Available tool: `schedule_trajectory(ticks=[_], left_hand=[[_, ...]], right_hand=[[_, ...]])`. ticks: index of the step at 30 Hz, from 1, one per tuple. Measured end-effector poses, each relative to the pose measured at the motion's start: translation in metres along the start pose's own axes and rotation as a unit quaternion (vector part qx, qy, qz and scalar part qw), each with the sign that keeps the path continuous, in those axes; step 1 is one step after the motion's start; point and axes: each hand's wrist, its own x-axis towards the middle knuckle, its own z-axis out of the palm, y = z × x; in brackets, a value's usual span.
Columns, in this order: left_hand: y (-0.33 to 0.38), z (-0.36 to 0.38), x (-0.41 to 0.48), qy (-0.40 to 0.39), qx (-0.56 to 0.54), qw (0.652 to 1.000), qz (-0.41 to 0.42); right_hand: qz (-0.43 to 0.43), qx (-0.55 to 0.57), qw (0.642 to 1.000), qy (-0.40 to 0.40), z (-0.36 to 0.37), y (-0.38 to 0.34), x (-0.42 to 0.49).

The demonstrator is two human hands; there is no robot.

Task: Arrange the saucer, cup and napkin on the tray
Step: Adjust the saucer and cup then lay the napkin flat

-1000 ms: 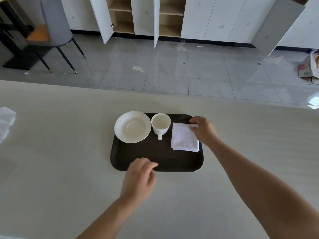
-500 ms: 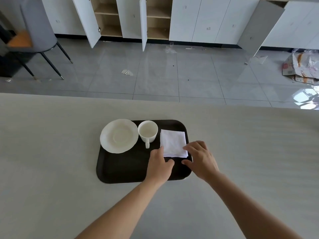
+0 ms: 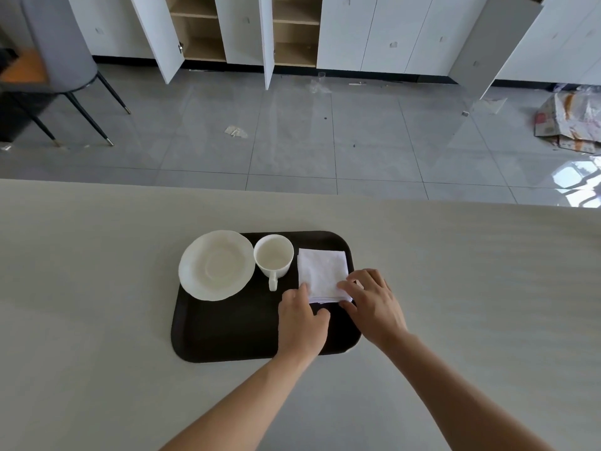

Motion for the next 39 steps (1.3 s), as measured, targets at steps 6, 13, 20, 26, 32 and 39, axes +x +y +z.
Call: schedule_trajectory(ticks=[6, 13, 20, 26, 32, 39], left_hand=[[0.007, 0.001, -0.002, 0.014, -0.021, 1.0, -0.001], [0.006, 0.003, -0.009, 0.015, -0.017, 1.0, 0.018], [0.001, 0.008, -0.007, 0.022, 0.046, 0.997, 0.057], [0.0, 0.008, -0.002, 0.022, 0.116, 0.99, 0.075], [-0.006, 0.01, -0.003, 0.023, 0.187, 0.976, 0.11], [-0.011, 0.012, -0.007, 0.042, 0.247, 0.957, 0.145]], right_hand=[[0.019, 0.019, 1.0, 0.006, 0.003, -0.002, 0.004], [0.026, 0.039, 0.999, 0.02, 0.005, -0.002, 0.008], [0.021, 0.044, 0.998, 0.034, 0.009, 0.0, 0.01], [0.017, 0.046, 0.998, 0.038, 0.011, -0.001, 0.016], [0.018, 0.038, 0.999, 0.035, 0.012, 0.0, 0.019], [0.026, 0.035, 0.999, 0.031, 0.013, -0.002, 0.021]])
